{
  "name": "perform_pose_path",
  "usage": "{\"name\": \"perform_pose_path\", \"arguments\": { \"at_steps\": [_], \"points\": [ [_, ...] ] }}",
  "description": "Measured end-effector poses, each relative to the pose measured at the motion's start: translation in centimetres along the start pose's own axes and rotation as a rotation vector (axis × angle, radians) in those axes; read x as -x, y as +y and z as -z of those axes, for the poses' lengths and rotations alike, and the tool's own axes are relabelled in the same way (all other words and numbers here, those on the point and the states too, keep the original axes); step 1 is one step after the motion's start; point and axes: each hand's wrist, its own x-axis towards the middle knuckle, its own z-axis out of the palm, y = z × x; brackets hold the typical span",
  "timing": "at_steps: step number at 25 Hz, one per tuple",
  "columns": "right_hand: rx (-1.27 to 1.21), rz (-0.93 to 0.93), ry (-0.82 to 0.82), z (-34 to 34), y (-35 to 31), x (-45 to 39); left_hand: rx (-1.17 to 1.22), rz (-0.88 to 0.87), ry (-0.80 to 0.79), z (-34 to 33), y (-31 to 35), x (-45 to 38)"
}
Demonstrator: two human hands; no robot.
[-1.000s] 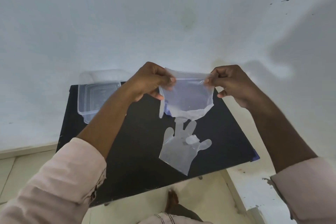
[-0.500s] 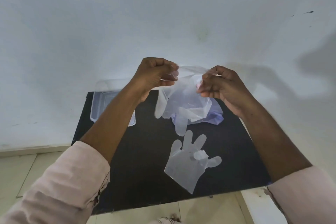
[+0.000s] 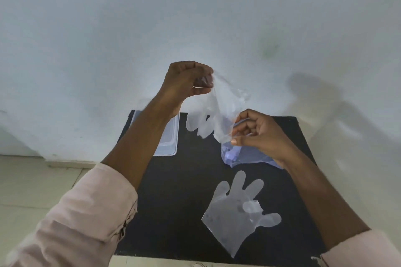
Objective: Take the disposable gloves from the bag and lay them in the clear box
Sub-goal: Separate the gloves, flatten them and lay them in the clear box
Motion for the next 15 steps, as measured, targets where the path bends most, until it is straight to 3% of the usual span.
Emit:
{"name": "perform_pose_path", "arguments": {
  "at_steps": [4, 10, 15],
  "points": [
    [0.098, 0.163, -0.014, -0.9, 0.6, -0.4, 0.124, -0.122, 0.04, 0.6, 0.5, -0.3],
    [-0.062, 0.306, 0.232, -2.3, -0.5, -1.2, 0.704, -0.05, 0.083, 4.8, 1.3, -1.6],
    [0.024, 0.355, 0.44, -4.6, -2.5, -2.4, 0.866, -0.052, 0.124, 7.3, 1.5, -2.2]
  ]
}}
